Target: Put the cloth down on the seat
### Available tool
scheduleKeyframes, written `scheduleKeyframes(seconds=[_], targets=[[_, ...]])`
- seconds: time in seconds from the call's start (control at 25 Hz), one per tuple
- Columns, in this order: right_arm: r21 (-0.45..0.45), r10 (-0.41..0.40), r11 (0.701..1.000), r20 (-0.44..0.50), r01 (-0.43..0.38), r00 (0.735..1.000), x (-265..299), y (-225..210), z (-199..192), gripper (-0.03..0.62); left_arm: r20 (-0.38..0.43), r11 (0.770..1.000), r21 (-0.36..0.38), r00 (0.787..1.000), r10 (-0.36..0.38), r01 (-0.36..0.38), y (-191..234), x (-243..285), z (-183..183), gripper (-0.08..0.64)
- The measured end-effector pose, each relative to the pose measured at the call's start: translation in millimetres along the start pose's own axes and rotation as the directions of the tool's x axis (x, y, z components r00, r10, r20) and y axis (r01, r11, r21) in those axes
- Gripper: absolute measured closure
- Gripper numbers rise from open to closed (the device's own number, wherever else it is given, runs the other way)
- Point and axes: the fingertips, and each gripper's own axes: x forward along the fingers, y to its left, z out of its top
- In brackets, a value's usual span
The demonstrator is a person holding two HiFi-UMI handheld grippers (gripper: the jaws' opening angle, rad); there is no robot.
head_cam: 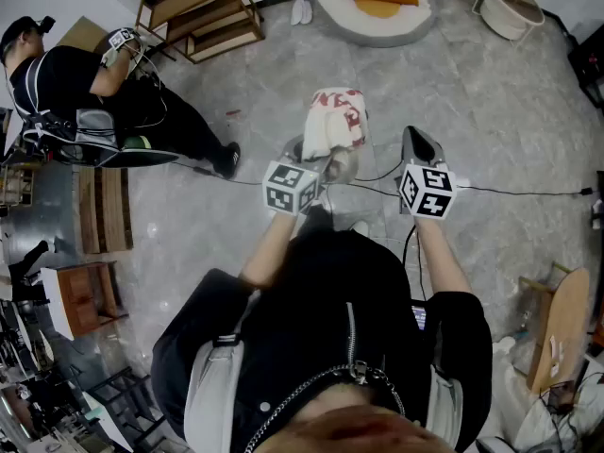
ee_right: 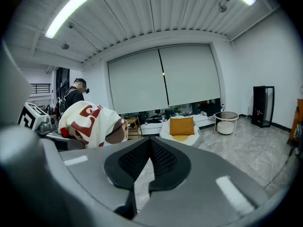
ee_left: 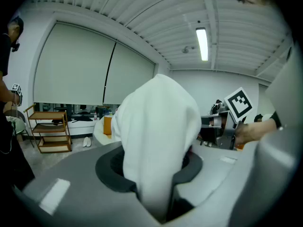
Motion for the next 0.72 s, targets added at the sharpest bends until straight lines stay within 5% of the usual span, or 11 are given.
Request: scheduleKeyframes(seconds=[0.72], targets=[[0.039,0.007,0.999,-0.019,-0.006,1.000,-22.8,-21.6,-21.5,0.591,0.011,0.999,0.004,0.999,0.045,-0.045,-3.7,-7.1,3.2,0.408]])
